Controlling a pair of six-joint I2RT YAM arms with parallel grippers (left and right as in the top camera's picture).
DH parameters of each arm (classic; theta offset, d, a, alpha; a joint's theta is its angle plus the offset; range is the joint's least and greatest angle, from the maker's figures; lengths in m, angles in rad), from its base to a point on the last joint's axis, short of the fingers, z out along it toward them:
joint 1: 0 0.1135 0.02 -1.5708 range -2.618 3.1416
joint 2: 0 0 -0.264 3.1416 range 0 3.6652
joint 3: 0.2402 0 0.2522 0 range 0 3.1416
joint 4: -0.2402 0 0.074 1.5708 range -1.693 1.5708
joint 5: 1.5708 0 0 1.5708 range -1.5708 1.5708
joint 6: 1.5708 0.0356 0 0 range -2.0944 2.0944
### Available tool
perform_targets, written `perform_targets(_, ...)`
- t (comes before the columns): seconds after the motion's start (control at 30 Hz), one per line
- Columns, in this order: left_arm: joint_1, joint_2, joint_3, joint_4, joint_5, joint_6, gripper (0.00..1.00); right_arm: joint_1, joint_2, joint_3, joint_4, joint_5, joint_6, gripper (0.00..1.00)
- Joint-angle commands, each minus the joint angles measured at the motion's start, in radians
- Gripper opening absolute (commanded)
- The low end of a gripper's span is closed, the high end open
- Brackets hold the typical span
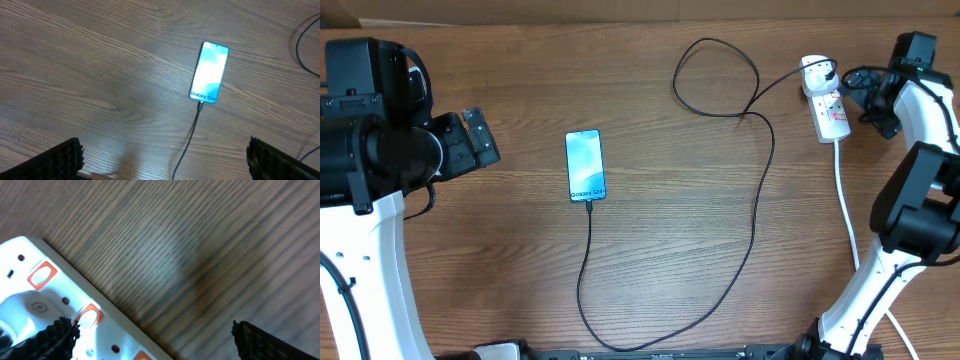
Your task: Plug charger to phone and switch on socket
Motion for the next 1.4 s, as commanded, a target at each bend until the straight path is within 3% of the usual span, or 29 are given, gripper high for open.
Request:
perform_targets(0.0, 0.0, 0.008, -0.005, -0.002, -0.013, -0.003, 0.99, -0.003, 0.024, -0.011, 0.018, -0.022, 0.003, 1.0)
perform_targets(1.37, 0.0, 0.008, -0.005, -0.002, -0.013, -0.003, 1.0, -0.002, 0.05, -0.084, 0.087, -0.095, -0.026, 1.0)
